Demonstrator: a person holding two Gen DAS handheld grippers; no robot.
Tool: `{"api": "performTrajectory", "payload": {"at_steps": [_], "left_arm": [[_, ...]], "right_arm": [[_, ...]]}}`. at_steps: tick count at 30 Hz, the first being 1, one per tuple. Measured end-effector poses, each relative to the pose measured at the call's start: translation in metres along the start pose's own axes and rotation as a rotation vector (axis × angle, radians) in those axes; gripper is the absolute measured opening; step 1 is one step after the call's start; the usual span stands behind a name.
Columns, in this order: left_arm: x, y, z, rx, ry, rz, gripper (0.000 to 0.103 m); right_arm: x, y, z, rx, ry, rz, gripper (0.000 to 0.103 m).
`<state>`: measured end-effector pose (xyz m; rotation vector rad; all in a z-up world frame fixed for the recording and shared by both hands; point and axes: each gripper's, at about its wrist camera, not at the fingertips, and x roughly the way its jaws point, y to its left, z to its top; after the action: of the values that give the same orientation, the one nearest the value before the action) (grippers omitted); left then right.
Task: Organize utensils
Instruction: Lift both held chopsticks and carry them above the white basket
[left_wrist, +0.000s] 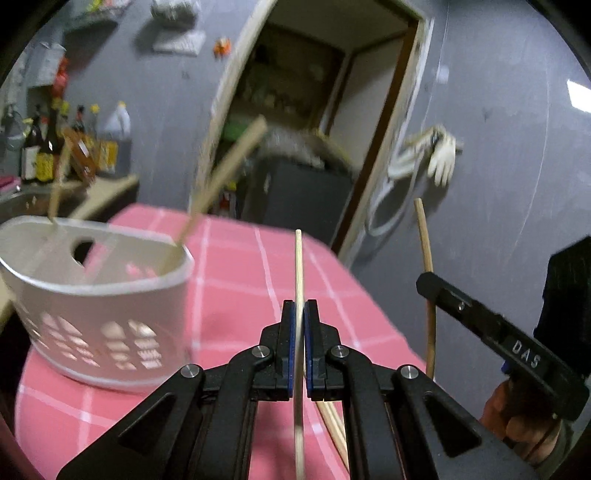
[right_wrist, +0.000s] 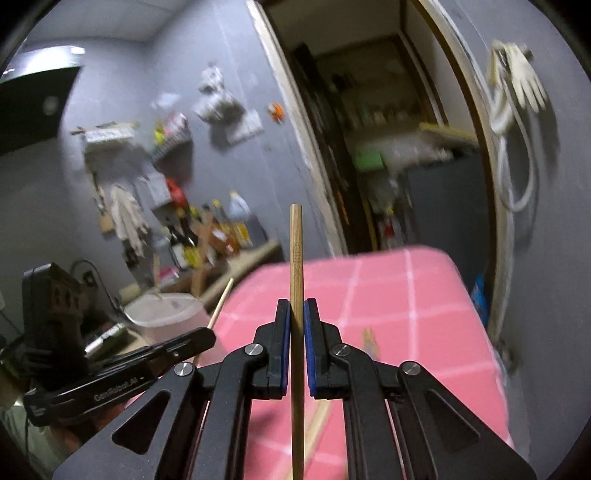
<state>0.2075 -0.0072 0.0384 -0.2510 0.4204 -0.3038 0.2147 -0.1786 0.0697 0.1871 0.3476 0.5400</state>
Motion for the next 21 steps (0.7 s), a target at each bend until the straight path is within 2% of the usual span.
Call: {"api": "performTrajectory", "payload": {"at_steps": [6,9,16,21], "left_arm": [[-0.037,0.017,0.028,-0.021,-0.162,0.038,0.002],[-0.048,0.032,0.041,-0.041,-0.211,0.065,0.002],[-0.082,0.096,0.080,-0.102,-0.360,0.167,0.002],[-0.092,0.142,0.101,-0.152,-0.451,0.235,0.002]], "right_arm": [[0.004,0.039,0.019,-0.057,-0.154,0.078,0.005],[0.012,0.055,0.031,-0.062,-0.207,0.119,0.005],[0.039,0.088,0.062,-0.053,-0.336,0.200,0.005],[0.055,0.106,0.074,-0.073,-0.416,0.207,0.005]]}}
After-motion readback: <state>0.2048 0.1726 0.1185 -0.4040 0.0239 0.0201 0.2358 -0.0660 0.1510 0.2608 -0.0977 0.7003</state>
